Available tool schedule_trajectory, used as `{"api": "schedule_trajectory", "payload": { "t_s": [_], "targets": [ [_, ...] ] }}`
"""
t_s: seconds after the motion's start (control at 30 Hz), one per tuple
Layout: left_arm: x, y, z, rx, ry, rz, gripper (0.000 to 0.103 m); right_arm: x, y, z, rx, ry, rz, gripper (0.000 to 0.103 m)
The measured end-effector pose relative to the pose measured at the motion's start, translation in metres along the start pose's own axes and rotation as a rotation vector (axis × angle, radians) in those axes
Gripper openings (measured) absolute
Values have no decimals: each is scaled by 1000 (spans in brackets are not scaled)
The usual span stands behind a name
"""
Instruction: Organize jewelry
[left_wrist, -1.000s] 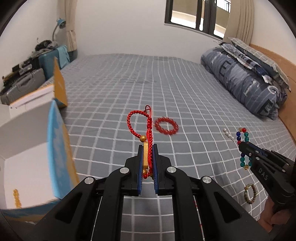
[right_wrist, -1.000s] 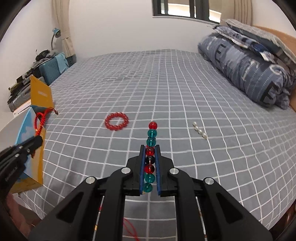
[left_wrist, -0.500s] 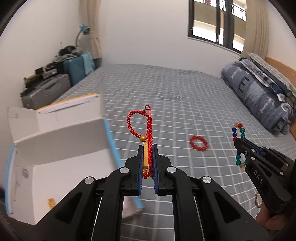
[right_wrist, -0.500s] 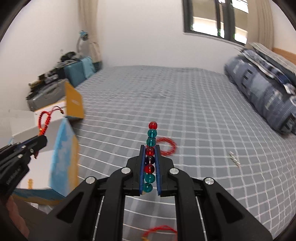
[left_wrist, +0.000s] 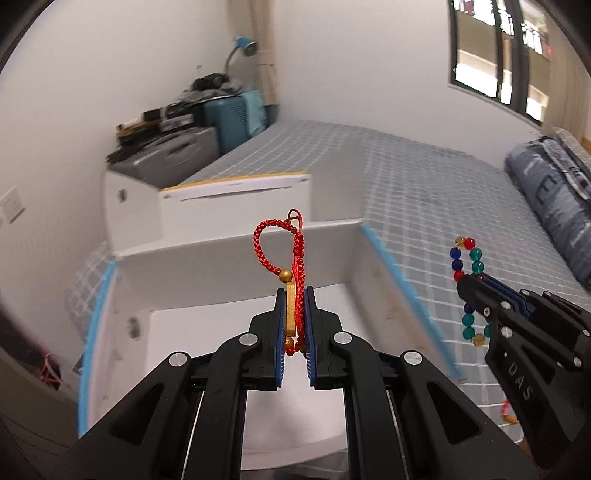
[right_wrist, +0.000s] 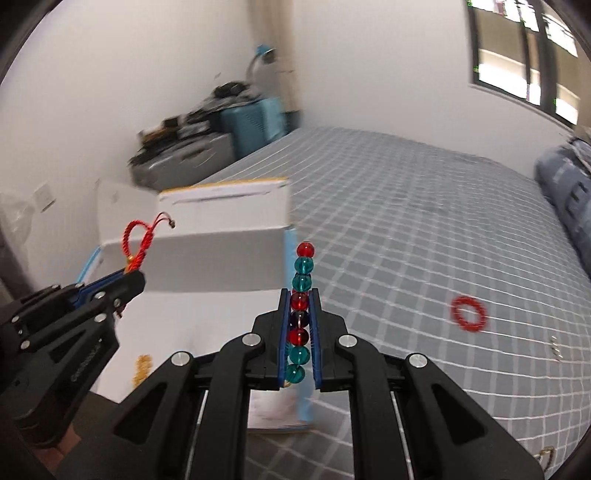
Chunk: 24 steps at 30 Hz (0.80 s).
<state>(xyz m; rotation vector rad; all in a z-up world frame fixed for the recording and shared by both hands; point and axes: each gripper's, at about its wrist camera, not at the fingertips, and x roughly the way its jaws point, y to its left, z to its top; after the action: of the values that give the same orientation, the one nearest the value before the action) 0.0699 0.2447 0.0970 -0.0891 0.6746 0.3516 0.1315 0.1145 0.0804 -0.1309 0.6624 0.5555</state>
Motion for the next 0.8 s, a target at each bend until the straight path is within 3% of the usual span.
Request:
{"api": "schedule_trajectory", "payload": {
  "t_s": [0.13,0.23,0.57,0.8],
  "targets": [
    [13,39,-2,-31,68,79,8,19,33,1,-53,63,17,9],
    [23,64,-4,-71,126,95,8,35,48,2,-75,112,18,9],
    [53,93,-12,-131,289,57,8,79,60,-14,-92,304,31,9],
    [63,97,-17,-155,344,32,8,96,61,-20,-93,360,-16,9]
  ]
}}
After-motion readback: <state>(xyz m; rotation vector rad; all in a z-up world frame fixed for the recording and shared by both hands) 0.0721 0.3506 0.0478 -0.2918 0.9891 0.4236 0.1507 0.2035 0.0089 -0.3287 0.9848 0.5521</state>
